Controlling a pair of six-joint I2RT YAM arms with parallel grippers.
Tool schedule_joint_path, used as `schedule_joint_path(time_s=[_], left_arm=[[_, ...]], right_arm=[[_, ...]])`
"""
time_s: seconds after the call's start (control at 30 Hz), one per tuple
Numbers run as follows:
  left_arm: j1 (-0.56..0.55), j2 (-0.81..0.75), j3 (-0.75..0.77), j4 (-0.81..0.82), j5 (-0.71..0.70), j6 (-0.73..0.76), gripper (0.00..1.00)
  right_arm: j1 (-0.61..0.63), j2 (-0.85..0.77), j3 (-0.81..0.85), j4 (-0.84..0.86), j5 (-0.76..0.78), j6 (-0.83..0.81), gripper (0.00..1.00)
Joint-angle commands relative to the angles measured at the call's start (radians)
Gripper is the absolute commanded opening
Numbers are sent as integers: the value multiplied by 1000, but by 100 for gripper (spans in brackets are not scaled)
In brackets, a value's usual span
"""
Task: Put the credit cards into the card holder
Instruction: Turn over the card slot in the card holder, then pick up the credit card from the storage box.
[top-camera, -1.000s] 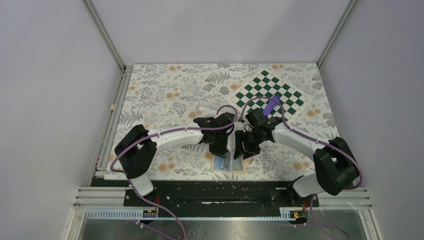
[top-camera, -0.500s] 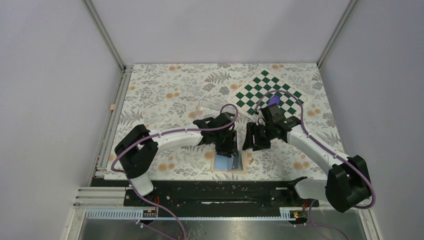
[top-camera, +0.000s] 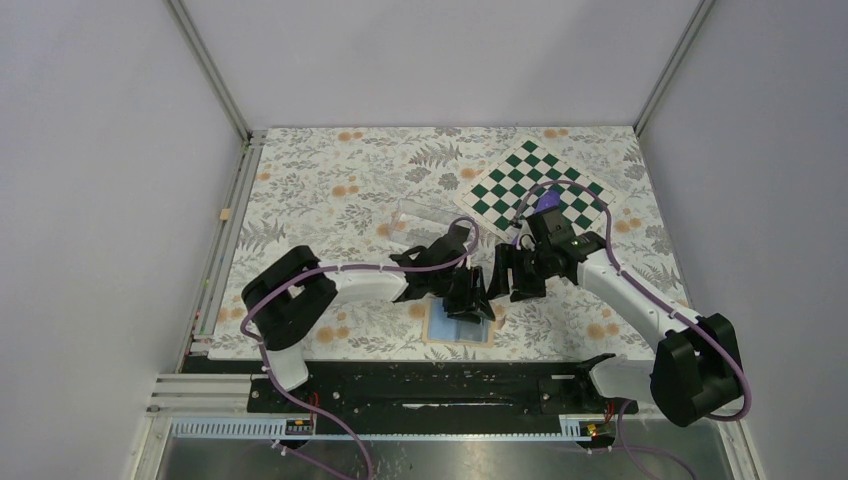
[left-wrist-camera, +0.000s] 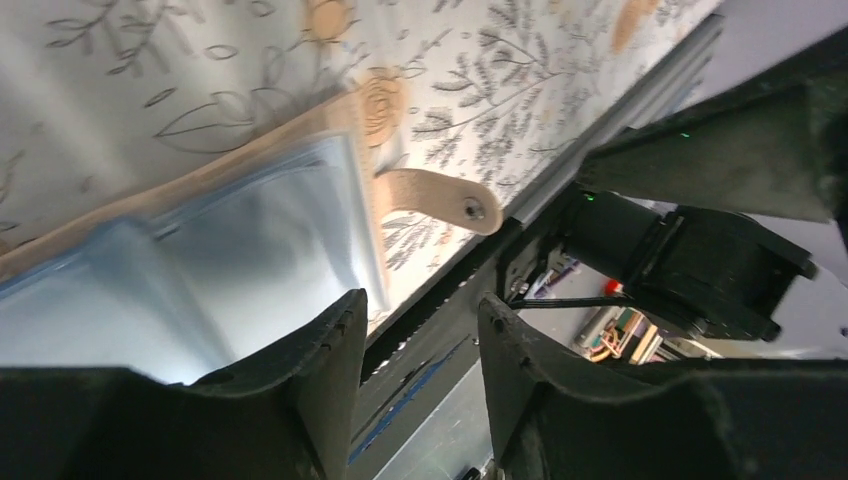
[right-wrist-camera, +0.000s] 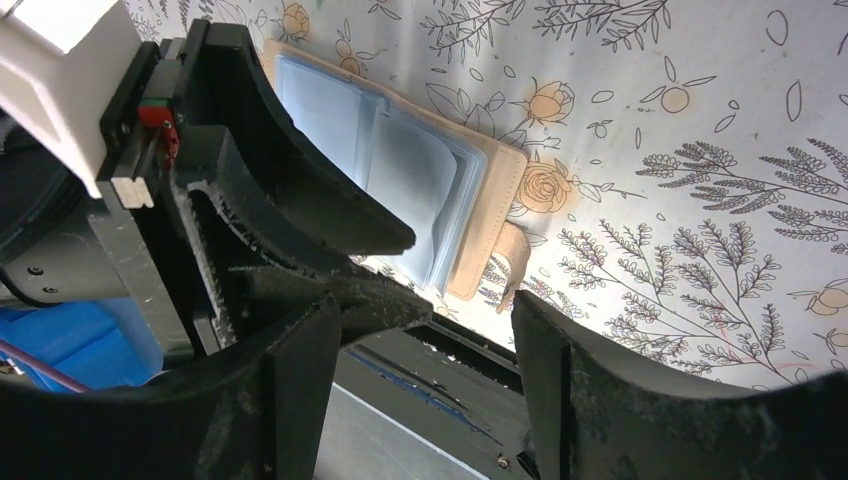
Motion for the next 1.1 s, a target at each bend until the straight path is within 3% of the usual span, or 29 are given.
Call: schedule_joint_path(time_s=[0.0, 0.27, 0.57, 0.77, 1.07], left_arm=[[-3, -24, -33, 282, 89, -51, 45], [50, -176, -113, 352, 50, 2, 46], [279, -284, -113, 246, 130, 127, 48], [382, -159, 135, -133, 89, 318, 48], [413, 173, 609, -561, -102, 494, 45]], right_arm=[[-22, -8, 22, -17, -24, -8, 71], [-39, 24, 85, -17, -51, 5, 72], [-42, 178, 247, -16, -75, 1, 73], [-57, 346, 383, 15, -97, 21, 72], [-69, 596, 588, 12, -92, 51, 66]])
